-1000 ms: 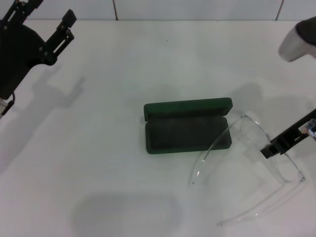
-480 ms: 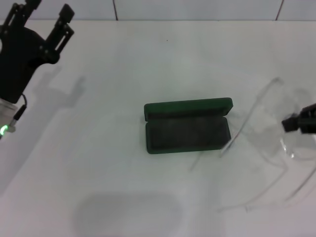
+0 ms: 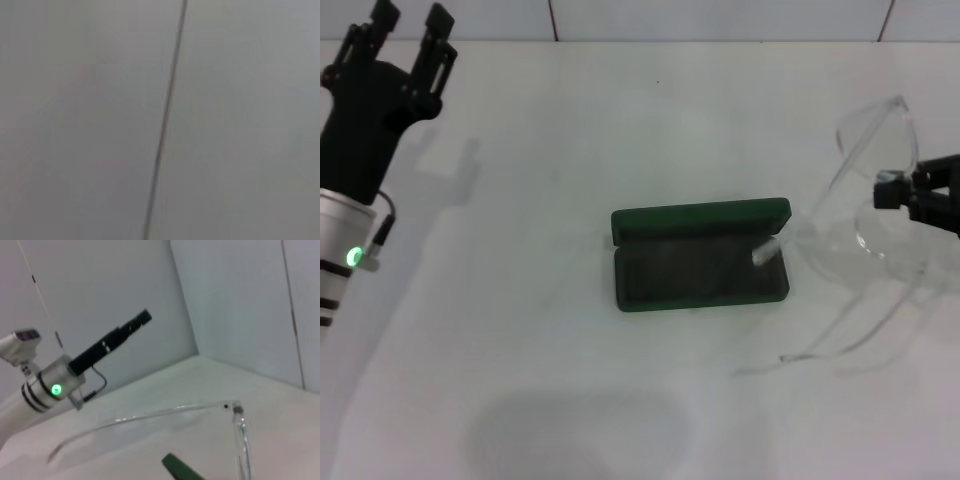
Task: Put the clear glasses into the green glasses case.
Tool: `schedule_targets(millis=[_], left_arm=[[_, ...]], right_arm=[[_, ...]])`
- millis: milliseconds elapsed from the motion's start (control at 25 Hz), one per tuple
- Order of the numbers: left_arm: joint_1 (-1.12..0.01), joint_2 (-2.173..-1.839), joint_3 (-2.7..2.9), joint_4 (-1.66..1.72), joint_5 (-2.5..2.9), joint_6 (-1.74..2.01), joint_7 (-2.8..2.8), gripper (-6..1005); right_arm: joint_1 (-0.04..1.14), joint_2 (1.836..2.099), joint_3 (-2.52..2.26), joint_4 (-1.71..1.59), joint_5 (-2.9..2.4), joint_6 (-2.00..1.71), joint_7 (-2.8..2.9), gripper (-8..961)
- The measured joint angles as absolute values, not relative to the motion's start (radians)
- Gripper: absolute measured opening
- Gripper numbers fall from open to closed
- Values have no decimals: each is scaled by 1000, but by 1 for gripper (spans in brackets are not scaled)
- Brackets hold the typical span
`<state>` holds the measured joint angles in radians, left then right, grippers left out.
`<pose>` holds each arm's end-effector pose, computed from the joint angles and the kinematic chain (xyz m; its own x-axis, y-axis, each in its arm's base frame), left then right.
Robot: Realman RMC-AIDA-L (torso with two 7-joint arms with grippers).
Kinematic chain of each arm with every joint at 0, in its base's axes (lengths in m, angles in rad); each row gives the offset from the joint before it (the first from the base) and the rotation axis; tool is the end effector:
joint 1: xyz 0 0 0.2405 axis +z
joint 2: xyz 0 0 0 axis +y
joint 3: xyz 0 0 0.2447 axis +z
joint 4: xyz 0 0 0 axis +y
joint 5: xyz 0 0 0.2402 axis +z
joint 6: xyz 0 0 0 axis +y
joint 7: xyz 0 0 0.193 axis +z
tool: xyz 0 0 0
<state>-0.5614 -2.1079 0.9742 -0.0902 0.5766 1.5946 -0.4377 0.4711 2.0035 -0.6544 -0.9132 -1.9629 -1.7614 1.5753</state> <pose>-0.2625 0.3716 -0.0195 0.4585 -0.2450 0.8543 0.7443 -0.4193 -0.5197 0.2445 0.3603 0.0491 0.8028 -0.3201 -0.5031 -0.4474 -0.8811 -0.1532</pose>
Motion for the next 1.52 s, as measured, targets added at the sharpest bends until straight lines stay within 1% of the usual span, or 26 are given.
schedule_targets(millis=[80, 200, 400, 520, 600, 800, 1080, 1520], left_arm=[[-570, -2108, 979, -89, 627, 1598, -478, 607], [-583, -2108, 980, -61, 729, 1605, -548, 607], [-632, -2108, 980, 3, 938, 1650, -582, 607], [-677, -2108, 983, -1, 981, 1689, -583, 606], [-692, -2108, 983, -5, 1001, 1707, -583, 606], [-733, -2108, 984, -26, 1057, 1752, -583, 606], [-732, -2108, 989, -29, 1101, 1792, -582, 606], [-730, -2108, 994, -48, 1108, 1785, -564, 605]], right_arm=[[479, 2004, -654, -877, -1932, -1749, 1558, 115], [515, 1991, -663, -808, -1905, -1750, 1558, 115], [604, 1946, -704, -746, -1929, -1784, 1669, 115], [642, 1931, -747, -738, -1933, -1788, 1741, 115], [663, 1928, -780, -737, -1933, -1788, 1787, 115], [719, 1933, -864, -736, -1933, -1773, 1878, 116], [775, 1949, -880, -735, -1953, -1731, 1961, 116], [804, 1982, -871, -735, -1934, -1694, 1999, 116]])
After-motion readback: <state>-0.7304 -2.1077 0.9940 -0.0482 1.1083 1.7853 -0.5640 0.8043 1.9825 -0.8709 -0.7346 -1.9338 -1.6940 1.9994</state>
